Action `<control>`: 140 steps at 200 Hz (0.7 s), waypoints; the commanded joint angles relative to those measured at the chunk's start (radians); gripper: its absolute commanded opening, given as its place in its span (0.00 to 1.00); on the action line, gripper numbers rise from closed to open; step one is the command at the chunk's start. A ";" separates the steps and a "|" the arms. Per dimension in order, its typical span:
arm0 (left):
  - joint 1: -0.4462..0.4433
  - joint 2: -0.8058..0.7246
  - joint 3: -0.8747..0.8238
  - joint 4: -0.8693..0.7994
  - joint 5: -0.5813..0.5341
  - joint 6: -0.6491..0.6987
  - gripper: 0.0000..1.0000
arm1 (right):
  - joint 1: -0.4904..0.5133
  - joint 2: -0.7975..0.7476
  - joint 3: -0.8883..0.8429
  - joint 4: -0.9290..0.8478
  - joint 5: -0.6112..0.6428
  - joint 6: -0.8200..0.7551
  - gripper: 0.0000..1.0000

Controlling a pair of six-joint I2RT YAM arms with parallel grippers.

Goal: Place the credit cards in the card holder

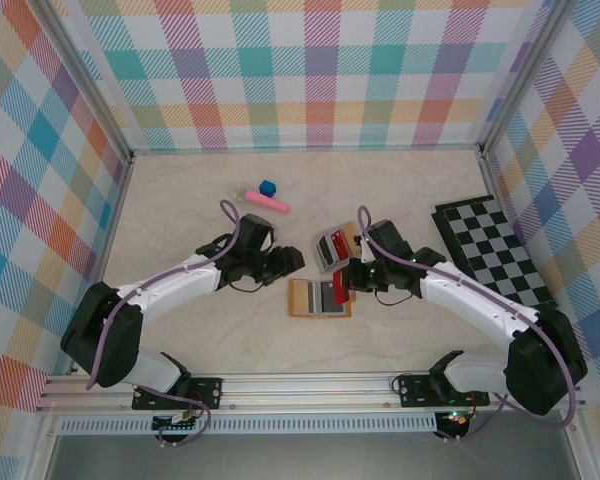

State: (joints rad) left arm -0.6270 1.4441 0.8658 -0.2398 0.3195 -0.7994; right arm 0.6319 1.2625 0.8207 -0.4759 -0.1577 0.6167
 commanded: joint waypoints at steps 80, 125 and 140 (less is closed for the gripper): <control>-0.068 0.159 -0.005 -0.074 -0.030 0.069 0.51 | 0.020 0.092 -0.084 0.106 0.148 0.035 0.02; -0.072 0.195 -0.010 -0.057 -0.026 0.070 0.40 | 0.021 0.118 -0.114 0.157 0.147 0.056 0.02; -0.073 0.203 -0.014 -0.053 -0.022 0.070 0.35 | 0.020 0.123 -0.119 0.181 0.134 0.070 0.02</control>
State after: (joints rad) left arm -0.6876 1.6272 0.8509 -0.3046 0.2901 -0.7399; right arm 0.6453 1.3697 0.7204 -0.3473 -0.0189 0.6544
